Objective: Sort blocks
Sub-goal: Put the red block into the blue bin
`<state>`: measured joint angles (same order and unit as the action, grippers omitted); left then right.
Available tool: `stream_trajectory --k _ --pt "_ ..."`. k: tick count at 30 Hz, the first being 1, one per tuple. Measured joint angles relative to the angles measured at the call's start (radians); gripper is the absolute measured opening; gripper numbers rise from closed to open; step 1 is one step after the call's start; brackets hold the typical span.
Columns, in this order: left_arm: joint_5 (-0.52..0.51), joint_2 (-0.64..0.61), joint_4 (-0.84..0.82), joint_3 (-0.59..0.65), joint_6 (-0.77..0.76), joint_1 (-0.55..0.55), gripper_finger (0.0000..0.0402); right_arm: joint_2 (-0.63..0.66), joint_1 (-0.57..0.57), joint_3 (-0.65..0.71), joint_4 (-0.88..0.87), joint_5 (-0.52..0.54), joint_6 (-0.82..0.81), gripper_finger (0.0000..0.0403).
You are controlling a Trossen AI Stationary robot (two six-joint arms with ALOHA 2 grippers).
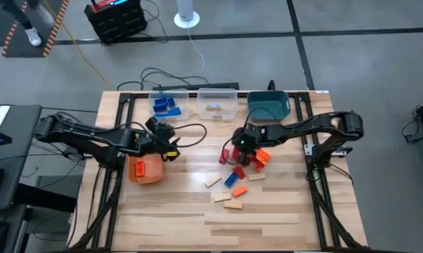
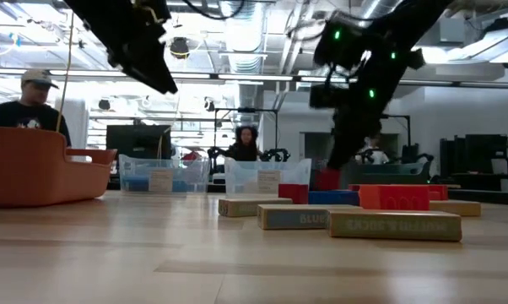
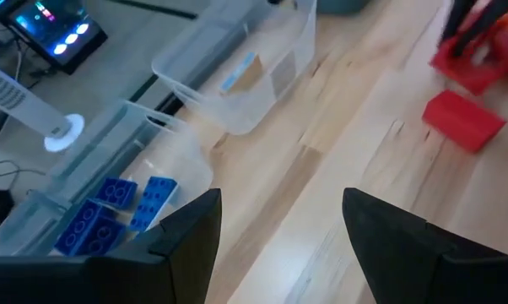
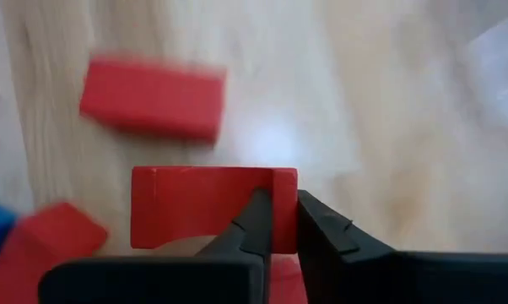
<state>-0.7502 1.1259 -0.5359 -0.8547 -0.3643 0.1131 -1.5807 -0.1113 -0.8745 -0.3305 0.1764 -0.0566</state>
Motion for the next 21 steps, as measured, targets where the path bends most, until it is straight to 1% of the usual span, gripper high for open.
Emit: stream_trajectory --k 6,10,13,17,21 --pt "-0.002 -0.076 0.001 0.000 0.028 0.000 0.0240 0.145 -0.060 -0.002 -0.003 0.009 0.064 0.0061" --pt "-0.002 -0.087 0.001 0.000 0.048 0.000 0.0240 0.239 -0.127 -0.003 0.000 0.080 0.108 0.0061" --pt "-0.001 -0.084 0.002 0.000 0.057 0.000 0.0240 0.286 -0.203 -0.003 -0.005 0.095 0.129 0.0061" --pt "0.000 -0.078 0.000 0.000 0.068 0.000 0.0240 0.309 -0.328 -0.003 -0.028 0.098 0.142 0.0061" --pt "0.000 -0.078 -0.006 0.000 0.080 0.000 0.0240 0.285 -0.465 -0.003 -0.054 0.098 0.144 0.0061"
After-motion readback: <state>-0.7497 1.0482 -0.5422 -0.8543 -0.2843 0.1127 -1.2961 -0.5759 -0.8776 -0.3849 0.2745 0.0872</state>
